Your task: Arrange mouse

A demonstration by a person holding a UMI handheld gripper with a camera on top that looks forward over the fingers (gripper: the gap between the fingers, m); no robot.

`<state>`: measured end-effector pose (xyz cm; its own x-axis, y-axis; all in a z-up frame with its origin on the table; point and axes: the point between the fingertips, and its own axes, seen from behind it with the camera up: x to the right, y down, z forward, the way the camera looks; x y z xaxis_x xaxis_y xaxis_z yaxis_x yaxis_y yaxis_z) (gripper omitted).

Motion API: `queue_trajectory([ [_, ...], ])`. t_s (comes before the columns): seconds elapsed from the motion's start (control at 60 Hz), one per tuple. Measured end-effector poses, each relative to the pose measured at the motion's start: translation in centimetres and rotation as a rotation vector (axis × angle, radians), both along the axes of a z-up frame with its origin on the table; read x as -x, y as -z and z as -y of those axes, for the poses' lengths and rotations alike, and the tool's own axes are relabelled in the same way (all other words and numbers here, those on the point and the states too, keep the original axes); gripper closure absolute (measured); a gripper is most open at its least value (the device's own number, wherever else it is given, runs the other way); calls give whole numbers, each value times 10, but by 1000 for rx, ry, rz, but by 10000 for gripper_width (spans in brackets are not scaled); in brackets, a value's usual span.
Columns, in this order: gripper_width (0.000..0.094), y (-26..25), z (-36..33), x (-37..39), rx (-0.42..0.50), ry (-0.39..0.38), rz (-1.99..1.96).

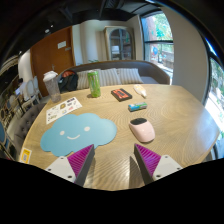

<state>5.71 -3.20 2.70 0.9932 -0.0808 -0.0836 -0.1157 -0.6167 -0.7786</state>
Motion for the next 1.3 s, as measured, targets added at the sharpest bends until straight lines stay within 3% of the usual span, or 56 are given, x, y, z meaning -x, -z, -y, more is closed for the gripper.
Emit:
queue_trajectory([
  [0.167, 126, 21, -35, -77, -10, -1, 84],
  [0.283, 129, 43, -60, -101, 3, -20, 81],
  [0.433, 159, 39, -86, -112, -52, -58, 53],
  [0.5, 221, 41, -99, -118, -49, -60, 50],
  [0.567, 386, 42, -108, -120, -46, -66, 49],
  [0.75, 431, 43, -109, -120, -30, -82, 48],
  [0.85, 487, 44, -109, -121, 35, -81, 30],
  [0.983, 560, 21, -113, -119, 82, -9, -22],
  [1.183, 582, -76, -146, -11, -114, -92, -6],
  [1.3, 581, -64, -144, 79, -119, -179, -58],
])
